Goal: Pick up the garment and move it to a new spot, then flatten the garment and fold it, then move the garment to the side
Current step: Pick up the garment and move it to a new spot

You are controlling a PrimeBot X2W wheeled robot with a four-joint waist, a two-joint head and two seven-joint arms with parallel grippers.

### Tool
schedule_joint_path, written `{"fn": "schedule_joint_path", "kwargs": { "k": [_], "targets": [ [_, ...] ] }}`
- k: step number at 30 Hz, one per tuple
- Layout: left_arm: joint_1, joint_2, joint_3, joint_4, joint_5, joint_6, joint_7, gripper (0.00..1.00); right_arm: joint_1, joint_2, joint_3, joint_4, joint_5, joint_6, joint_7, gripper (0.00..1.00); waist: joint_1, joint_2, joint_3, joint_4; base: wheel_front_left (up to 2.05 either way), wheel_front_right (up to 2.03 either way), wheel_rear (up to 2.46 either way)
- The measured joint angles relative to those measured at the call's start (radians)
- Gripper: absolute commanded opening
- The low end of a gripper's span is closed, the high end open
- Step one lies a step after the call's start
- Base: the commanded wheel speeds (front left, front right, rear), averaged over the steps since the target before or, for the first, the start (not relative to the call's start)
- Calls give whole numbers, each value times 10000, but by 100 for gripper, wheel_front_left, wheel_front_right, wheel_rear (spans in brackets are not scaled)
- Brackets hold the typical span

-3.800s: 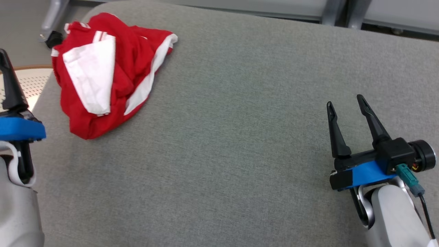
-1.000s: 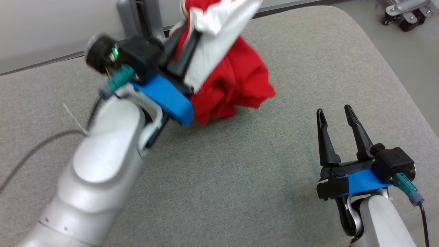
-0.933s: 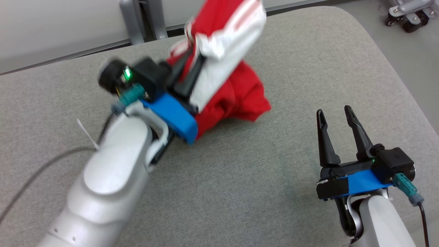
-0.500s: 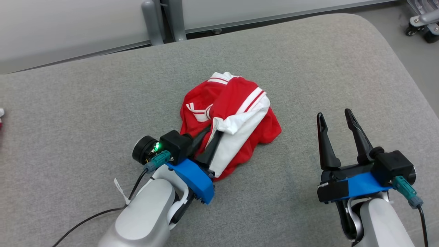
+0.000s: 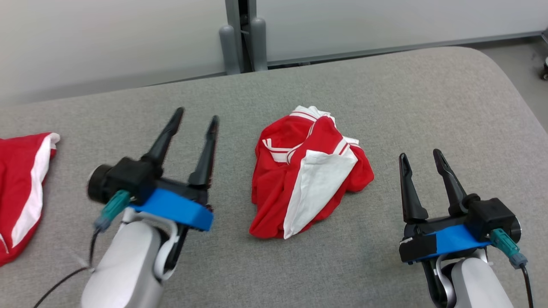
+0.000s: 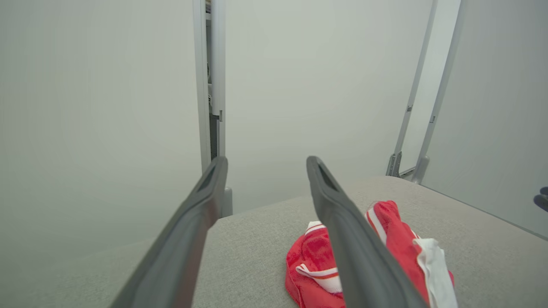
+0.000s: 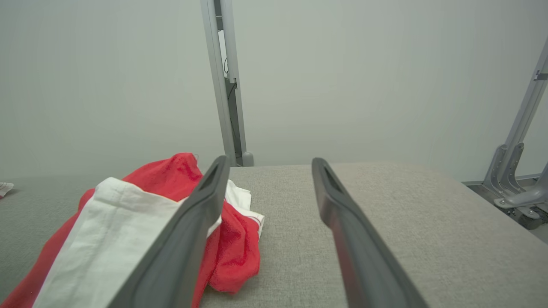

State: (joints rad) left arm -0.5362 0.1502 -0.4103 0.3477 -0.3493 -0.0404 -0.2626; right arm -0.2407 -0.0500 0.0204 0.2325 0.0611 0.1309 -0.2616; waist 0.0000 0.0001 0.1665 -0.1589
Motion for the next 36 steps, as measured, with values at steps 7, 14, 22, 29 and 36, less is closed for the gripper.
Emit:
{"fn": "schedule_joint_path", "kwargs": {
  "k": [7,14,22,29,36],
  "targets": [
    [1540,395,1850,-823,316,236,0,100,276,-2,-113,61,-56,0,0,100,0,-1,-550,360,0,0,0],
    [3162,249,3373,-1398,639,240,-2,100,655,0,-291,115,-159,0,0,100,0,-1,-1055,652,0,0,0],
    [4356,-299,4046,-1427,1181,-180,-2,100,1167,-2,-433,276,-184,0,-2,100,-1,0,-1393,951,0,0,0],
    [4587,-635,4416,-1365,1476,-435,0,100,1356,-2,-414,341,-180,0,-2,100,-1,0,-1477,1062,0,0,0],
    [4609,-794,4667,-1354,1676,-600,0,100,1375,-2,-360,357,-182,0,-2,100,0,0,-1496,1061,0,0,0]
  ]
}}
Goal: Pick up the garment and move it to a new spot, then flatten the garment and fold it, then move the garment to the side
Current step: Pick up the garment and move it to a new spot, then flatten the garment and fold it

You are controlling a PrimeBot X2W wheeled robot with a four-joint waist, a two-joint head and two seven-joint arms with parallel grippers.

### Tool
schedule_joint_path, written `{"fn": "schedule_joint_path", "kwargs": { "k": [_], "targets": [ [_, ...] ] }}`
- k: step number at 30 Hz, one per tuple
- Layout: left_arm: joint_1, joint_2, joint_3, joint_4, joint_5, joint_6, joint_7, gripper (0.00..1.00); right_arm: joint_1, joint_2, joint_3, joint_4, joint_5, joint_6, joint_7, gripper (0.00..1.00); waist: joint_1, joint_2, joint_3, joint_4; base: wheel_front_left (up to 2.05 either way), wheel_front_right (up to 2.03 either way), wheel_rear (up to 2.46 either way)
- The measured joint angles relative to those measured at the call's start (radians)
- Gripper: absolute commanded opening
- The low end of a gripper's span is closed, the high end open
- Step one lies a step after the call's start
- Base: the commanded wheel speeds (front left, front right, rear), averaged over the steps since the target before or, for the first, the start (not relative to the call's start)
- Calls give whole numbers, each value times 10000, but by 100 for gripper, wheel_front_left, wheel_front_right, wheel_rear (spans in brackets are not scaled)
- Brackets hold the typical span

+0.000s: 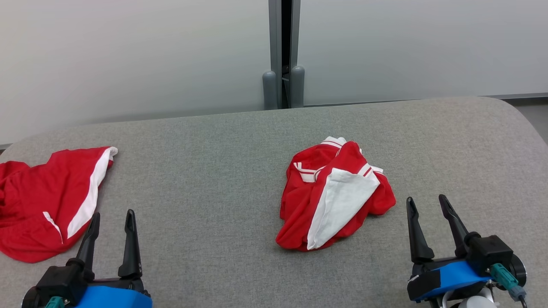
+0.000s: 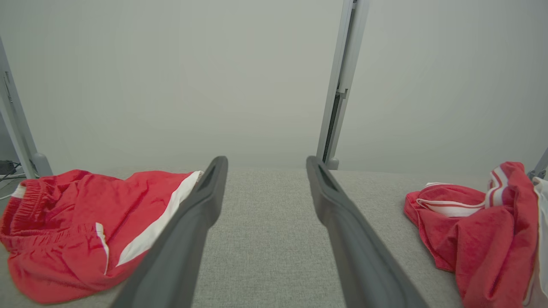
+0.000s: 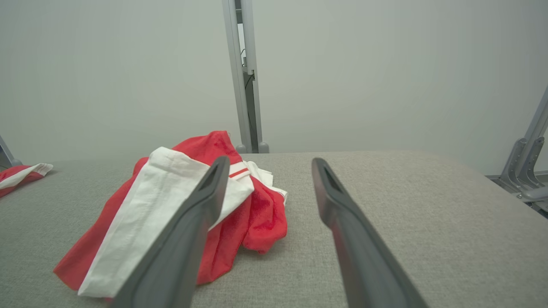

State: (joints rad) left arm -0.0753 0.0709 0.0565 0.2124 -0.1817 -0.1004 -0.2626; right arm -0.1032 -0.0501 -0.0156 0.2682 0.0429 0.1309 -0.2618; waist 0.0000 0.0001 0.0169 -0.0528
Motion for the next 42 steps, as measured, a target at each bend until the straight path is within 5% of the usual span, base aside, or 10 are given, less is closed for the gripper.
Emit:
{"fn": "schedule_joint_path", "kwargs": {
  "k": [20,28,42],
  "targets": [
    [-3,-176,178,127,261,-228,0,100,-72,0,19,88,0,0,-25,100,0,0,-14,37,0,0,0],
    [-375,-196,48,130,345,-255,0,100,-1855,-13,472,-12,-525,0,-25,100,0,0,388,160,0,0,0],
    [-1342,-215,-407,109,314,-270,0,100,-5005,-581,1383,4288,-807,0,663,100,1,0,1591,724,0,0,0]
  ]
}}
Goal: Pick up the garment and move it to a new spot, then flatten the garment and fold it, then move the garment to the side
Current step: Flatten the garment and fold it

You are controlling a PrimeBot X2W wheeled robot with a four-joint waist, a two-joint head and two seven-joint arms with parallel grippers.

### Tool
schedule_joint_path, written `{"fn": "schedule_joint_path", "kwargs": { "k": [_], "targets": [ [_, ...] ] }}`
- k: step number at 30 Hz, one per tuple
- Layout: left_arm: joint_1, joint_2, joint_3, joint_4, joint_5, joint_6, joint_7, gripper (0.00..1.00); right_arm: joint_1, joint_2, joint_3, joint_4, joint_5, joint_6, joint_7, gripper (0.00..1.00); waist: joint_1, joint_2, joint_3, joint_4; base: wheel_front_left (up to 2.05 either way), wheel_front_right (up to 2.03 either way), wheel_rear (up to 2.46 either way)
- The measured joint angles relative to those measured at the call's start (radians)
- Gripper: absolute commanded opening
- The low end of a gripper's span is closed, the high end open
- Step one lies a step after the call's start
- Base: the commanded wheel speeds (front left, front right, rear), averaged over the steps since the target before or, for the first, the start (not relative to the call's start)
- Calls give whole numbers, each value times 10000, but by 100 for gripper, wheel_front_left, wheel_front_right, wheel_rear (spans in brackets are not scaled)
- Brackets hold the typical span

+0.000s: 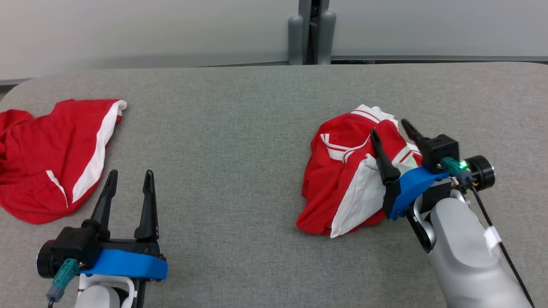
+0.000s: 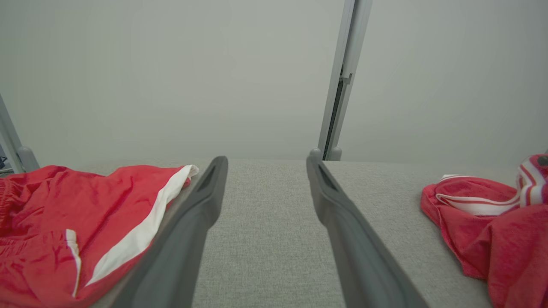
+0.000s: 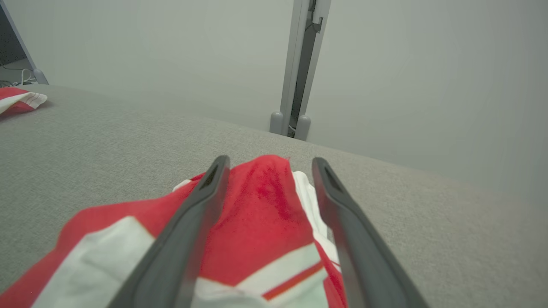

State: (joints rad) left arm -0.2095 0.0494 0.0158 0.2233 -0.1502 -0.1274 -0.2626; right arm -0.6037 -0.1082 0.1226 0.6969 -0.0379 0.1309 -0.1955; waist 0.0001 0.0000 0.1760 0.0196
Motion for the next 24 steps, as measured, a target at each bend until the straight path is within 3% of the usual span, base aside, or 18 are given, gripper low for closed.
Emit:
{"fn": "schedule_joint_path", "kwargs": {
  "k": [7,12,13,14,15,20,24],
  "targets": [
    [-202,-2,-192,38,-119,-2,0,100,-353,-19,414,2184,516,0,433,100,1,0,248,269,0,0,0],
    [-203,-4,-261,42,-201,-2,0,100,-402,84,940,3058,1116,0,474,100,0,0,234,309,0,0,0],
    [-203,-4,-267,42,-240,-2,0,100,-422,102,1057,3175,1248,-2,472,49,0,0,225,309,0,0,0],
    [-203,-4,-267,44,-249,-2,0,100,-428,119,1179,3260,1379,-2,454,17,0,0,214,308,0,0,0],
    [-202,-4,-270,44,-251,-2,0,100,-438,121,1296,3335,1492,-2,426,0,0,0,202,302,0,0,0],
    [-196,-4,-265,58,-272,-2,0,100,-619,-12,1685,3507,1950,0,36,0,0,0,129,238,0,0,0],
    [-191,-4,-257,69,-282,-2,0,100,-1012,-487,1430,3313,2134,0,-437,0,0,0,62,186,0,0,0]
  ]
}}
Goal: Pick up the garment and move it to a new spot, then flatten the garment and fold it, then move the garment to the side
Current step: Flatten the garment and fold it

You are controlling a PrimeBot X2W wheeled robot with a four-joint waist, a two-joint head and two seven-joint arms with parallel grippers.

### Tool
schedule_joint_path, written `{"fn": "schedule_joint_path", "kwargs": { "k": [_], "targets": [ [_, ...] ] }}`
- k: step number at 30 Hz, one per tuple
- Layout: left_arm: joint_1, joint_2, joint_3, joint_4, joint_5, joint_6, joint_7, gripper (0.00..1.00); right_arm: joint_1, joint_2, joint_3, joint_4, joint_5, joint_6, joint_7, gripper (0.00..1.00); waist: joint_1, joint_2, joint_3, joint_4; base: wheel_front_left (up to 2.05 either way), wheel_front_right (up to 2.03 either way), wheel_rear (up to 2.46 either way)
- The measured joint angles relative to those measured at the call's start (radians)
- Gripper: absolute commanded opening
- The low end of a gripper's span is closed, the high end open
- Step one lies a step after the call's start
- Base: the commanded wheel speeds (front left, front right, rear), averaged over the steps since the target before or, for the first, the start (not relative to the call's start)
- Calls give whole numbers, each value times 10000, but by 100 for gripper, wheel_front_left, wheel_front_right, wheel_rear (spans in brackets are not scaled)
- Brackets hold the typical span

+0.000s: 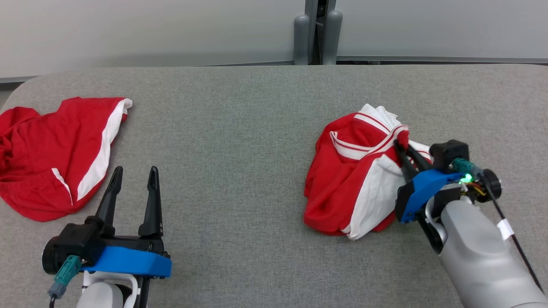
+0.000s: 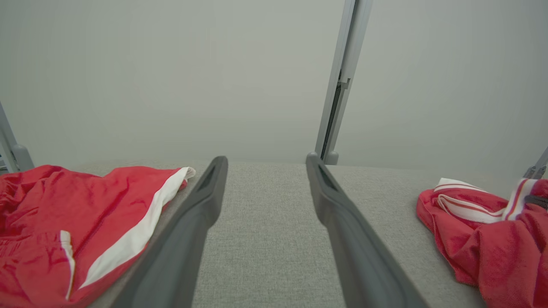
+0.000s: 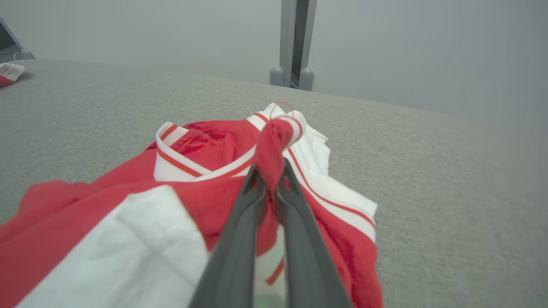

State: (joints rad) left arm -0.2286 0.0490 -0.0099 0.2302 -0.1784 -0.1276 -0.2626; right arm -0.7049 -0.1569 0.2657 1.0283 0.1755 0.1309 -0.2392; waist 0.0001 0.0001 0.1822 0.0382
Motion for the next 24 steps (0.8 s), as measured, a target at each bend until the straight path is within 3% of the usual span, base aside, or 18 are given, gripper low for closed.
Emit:
{"fn": "schedule_joint_path", "kwargs": {
  "k": [5,11,17,24],
  "targets": [
    [10,0,-48,21,-65,0,0,100,-272,-443,-650,-986,-261,0,-209,0,0,0,-143,53,0,0,0],
    [71,-6,-61,4,-128,0,0,100,-193,176,-378,-2928,-729,0,-222,0,-1,0,-291,285,0,0,0],
    [104,-2,-10,-31,-138,17,0,100,99,932,1634,-3653,-648,0,-222,0,-1,0,-389,655,0,0,0],
    [97,-4,-21,-31,-173,17,0,100,487,1049,4809,-4205,637,0,-224,0,-1,0,-340,1133,0,0,0]
  ]
}}
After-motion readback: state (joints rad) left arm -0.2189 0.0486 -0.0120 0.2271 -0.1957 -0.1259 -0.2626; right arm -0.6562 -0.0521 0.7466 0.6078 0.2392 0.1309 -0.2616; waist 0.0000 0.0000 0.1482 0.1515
